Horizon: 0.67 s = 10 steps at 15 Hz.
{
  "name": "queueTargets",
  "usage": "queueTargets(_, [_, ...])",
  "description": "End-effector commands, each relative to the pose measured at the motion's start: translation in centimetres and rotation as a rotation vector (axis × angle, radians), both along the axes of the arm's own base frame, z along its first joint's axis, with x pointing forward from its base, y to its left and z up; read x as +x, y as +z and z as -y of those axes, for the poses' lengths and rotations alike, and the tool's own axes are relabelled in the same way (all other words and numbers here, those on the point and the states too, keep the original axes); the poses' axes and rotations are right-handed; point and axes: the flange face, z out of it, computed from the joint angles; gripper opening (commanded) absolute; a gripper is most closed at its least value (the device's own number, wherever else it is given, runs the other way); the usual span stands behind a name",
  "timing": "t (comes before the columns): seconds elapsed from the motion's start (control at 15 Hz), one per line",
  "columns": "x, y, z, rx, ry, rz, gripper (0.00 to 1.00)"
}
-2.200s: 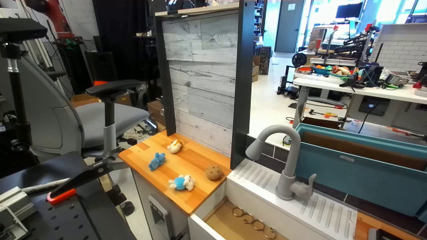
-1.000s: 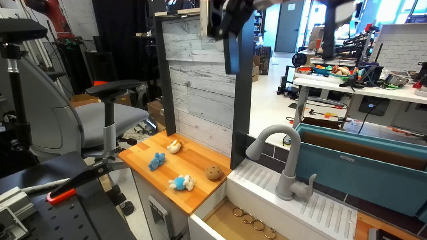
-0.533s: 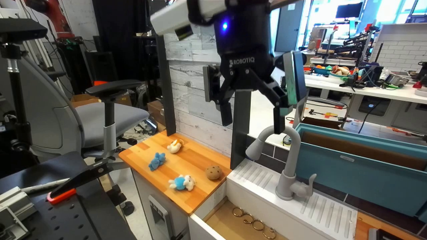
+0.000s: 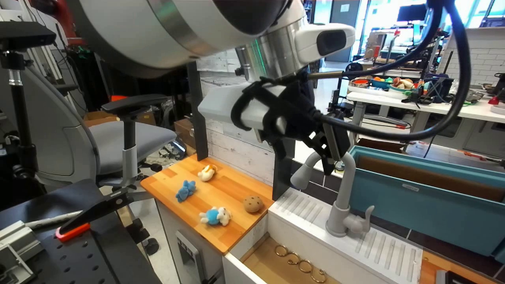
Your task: Slide the spout to the left
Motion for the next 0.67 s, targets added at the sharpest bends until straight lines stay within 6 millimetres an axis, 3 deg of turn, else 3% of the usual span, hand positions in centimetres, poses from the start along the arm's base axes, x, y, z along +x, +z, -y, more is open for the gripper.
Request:
queueTargets(0.0, [0.4, -2.3, -0.1, 0.0, -0.024, 0.103, 1.0])
queueTargets(0.27, [-0.1, -5.7, -0.2, -0.042, -0.056, 0.121, 1.0])
queueTargets(0.6, [-0.8, -9.3, -2.4, -0.059, -0.078, 0.102, 1.0])
